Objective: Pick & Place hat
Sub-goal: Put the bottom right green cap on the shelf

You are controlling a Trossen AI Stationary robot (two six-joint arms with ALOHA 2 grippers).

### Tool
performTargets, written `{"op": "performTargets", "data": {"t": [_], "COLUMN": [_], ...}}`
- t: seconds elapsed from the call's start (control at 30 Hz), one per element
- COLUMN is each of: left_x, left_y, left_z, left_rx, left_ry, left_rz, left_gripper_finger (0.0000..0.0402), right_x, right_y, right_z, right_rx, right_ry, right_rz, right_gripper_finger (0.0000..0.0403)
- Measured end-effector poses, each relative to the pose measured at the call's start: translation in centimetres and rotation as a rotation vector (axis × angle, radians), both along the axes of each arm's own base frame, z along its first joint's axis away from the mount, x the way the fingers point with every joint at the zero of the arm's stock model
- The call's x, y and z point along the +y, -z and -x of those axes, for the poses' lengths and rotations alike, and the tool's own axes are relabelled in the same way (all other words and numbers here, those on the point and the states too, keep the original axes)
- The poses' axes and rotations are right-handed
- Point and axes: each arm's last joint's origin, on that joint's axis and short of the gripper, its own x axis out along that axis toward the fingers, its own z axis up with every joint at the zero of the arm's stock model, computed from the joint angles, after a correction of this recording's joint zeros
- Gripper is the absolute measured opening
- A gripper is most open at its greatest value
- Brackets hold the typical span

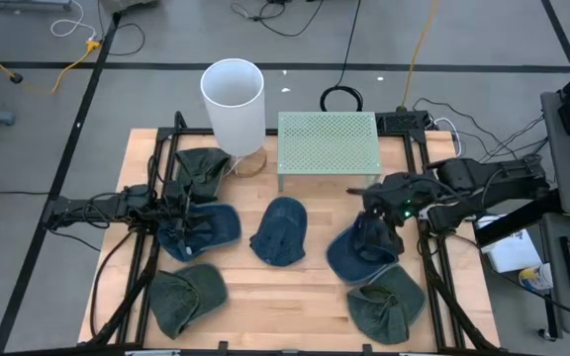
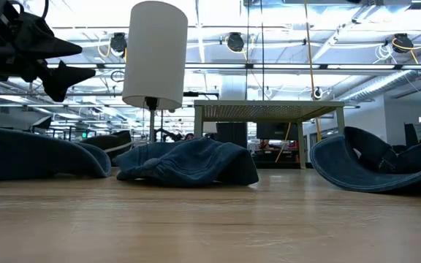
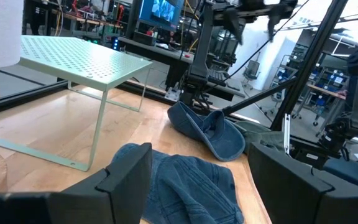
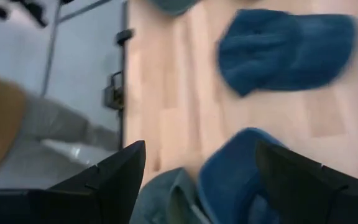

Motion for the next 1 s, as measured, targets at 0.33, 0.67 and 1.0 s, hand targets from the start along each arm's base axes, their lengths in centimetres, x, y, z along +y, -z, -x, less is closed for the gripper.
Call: {"op": "performTargets", "data": {"t": [0.33, 0.67, 1.0], "left_x": [0.0, 0.0, 0.0], "left_y": [0.0, 0.0, 0.0], "left_z": [0.0, 0.0, 0.0], "left_rx": [0.0, 0.0, 0.0], "left_ry": [0.0, 0.0, 0.0], "left_rz": [0.0, 0.0, 0.0], "left_gripper_finger": [0.0271, 0.0271, 0.0271], "right_x": [3.2, 6.7, 11.5], "right_y": [-1.6, -1.9, -0.2], "right_z": [0.7, 3.9, 5.0], "right_rx": [0.103, 0.275, 0.374], "right_ry": [-0.174, -0.309, -0.492], "right_rz": [0.006, -0.01, 0.054], "right_gripper_finger": [0.0293, 0.0293, 0.0293]}}
